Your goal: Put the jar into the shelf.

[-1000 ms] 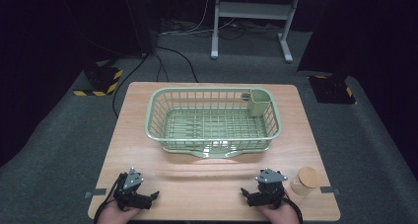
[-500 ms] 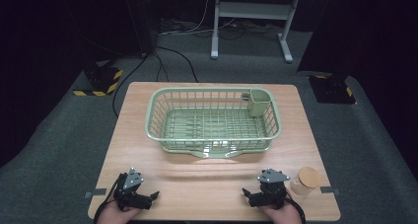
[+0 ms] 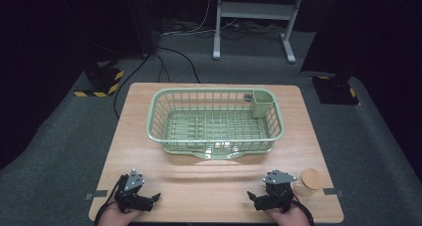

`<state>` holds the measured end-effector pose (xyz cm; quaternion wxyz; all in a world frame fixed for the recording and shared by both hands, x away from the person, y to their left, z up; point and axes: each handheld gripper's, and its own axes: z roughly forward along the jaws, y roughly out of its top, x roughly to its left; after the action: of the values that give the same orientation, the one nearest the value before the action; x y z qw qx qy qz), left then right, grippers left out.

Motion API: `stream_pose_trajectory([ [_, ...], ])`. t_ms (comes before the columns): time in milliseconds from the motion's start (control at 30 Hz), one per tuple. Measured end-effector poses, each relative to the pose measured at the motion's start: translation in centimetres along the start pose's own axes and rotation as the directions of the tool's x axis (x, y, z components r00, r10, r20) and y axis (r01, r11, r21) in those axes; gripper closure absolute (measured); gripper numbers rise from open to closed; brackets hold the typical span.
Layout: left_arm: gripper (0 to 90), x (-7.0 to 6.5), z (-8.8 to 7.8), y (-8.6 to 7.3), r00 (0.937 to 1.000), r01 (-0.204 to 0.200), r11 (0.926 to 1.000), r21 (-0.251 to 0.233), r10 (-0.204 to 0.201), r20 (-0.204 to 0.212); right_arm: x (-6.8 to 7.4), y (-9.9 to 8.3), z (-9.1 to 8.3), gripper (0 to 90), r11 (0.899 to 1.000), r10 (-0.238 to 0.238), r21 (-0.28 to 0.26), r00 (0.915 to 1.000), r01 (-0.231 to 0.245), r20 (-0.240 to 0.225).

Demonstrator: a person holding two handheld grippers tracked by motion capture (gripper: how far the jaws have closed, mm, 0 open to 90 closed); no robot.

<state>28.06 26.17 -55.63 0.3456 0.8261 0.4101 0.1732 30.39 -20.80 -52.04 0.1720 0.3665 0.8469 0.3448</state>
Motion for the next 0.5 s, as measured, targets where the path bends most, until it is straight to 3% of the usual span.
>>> stream_pose_trajectory([
  [267,0.6,0.0,0.0,0.0,1.0,-0.002,1.0,0.001,0.002,0.0,-0.6,0.6,-1.3,0.4,0.999,0.04,0.017,0.9988,-0.039,-0.028],
  [500,0.6,0.0,0.0,0.0,1.0,-0.003,1.0,0.001,0.003,0.0,-1.3,0.7,-2.8,0.9,0.999,0.051,0.01,0.9986,-0.051,-0.015],
])
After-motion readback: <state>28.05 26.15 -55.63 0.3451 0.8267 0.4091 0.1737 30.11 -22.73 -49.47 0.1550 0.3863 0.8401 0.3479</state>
